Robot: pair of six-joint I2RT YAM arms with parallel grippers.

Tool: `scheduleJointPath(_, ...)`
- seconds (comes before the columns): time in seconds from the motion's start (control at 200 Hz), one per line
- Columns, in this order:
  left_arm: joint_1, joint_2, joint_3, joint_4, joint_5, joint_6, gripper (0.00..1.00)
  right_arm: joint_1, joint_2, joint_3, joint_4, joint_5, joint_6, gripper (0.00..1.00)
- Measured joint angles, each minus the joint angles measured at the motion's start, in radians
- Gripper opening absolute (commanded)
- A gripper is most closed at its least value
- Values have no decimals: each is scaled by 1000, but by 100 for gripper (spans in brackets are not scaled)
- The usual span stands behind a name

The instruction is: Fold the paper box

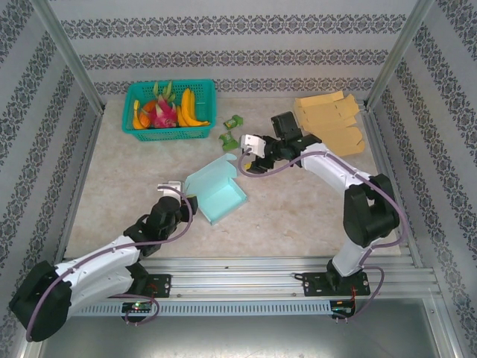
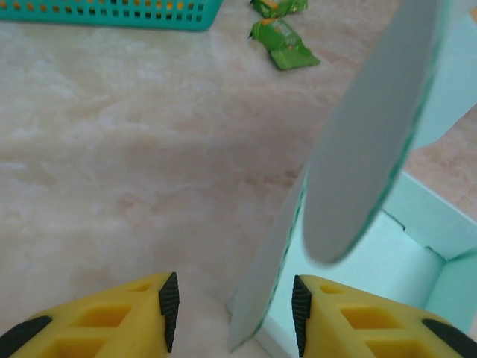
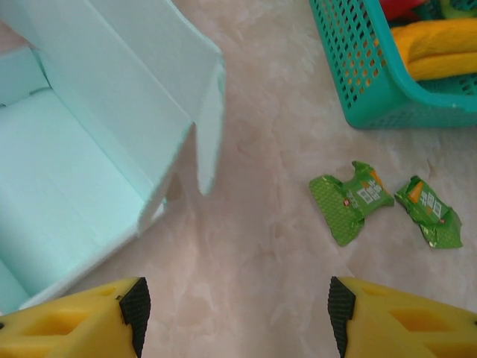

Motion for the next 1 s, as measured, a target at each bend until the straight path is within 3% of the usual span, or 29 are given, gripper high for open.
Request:
scheduleJointPath(0.095,4,36,6,56,10,37,30,-14,35,14,-1,-6,-3,63)
scheduleJointPath(0.28,5,100,6,131,32,107,0,-11,119,58,1,-29,-2,61)
scheduleJointPath(0.719,5,160,12,244,96,249,0,23,169,89,3,-128,-3,60)
scheduleJointPath(0.999,5,153,13,248,138,302,0,-97,88,66,-46,-236,-69,64)
